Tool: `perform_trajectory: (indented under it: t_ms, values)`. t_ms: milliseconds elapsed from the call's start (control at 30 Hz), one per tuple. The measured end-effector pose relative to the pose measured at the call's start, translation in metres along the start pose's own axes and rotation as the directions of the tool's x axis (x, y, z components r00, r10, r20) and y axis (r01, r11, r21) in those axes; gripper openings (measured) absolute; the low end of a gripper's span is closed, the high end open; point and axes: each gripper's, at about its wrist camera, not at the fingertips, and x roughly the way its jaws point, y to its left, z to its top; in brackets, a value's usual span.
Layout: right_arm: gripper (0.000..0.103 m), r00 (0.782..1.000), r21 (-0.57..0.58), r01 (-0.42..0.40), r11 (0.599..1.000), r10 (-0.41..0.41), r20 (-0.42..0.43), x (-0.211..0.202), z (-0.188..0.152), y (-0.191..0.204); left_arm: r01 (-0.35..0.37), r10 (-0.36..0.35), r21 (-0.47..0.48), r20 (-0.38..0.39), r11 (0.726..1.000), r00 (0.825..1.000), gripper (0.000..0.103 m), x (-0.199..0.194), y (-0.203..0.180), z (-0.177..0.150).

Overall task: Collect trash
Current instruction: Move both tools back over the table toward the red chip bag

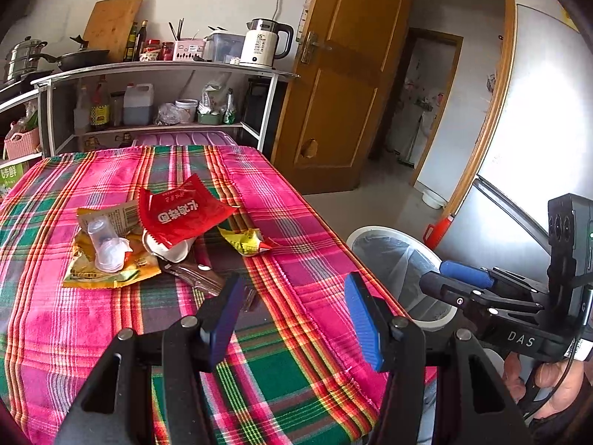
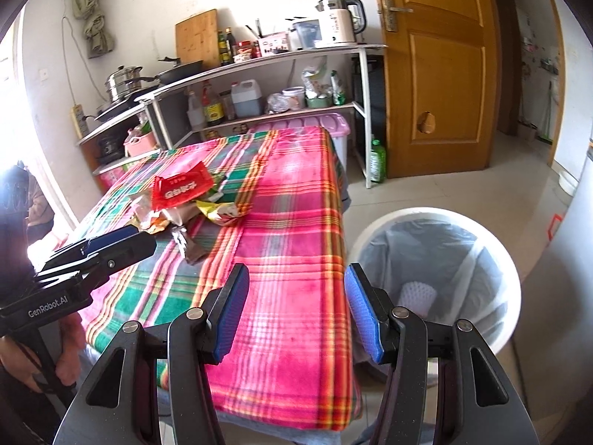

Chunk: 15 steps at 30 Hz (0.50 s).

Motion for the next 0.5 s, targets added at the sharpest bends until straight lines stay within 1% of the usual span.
perform_trajectory:
  t_ms: [100, 267, 333, 500]
  values:
    - [0.055, 1.000, -0.013, -0.019, 1.000, 0.018, -0.007, 0.006, 0.004, 0.007, -0.007, 0.008, -0.022, 0.003, 1.000, 1.000, 0.058, -0.002, 0.011, -0.001]
    - [0.055, 0.999, -0.045, -0.039, 0.998, 0.038, -0.018, 0.016, 0.011, 0.018, -0.048, 0.048, -0.038, 0.005, 0.998, 0.999, 0.058, -0.005, 0.027, -0.001]
    - [0.055, 0.999, -0.057, -0.046, 0.997, 0.045, -0.023, 0.022, 0.014, 0.023, -0.075, 0.076, -0.041, 0.010, 0.996, 0.997, 0.058, -0.006, 0.034, 0.000]
    - [0.055, 0.997, -0.074, -0.066, 0.995, 0.063, -0.038, 0.038, 0.021, 0.032, -0.098, 0.099, -0.066, 0.009, 0.993, 0.995, 0.058, -0.005, 0.053, 0.004]
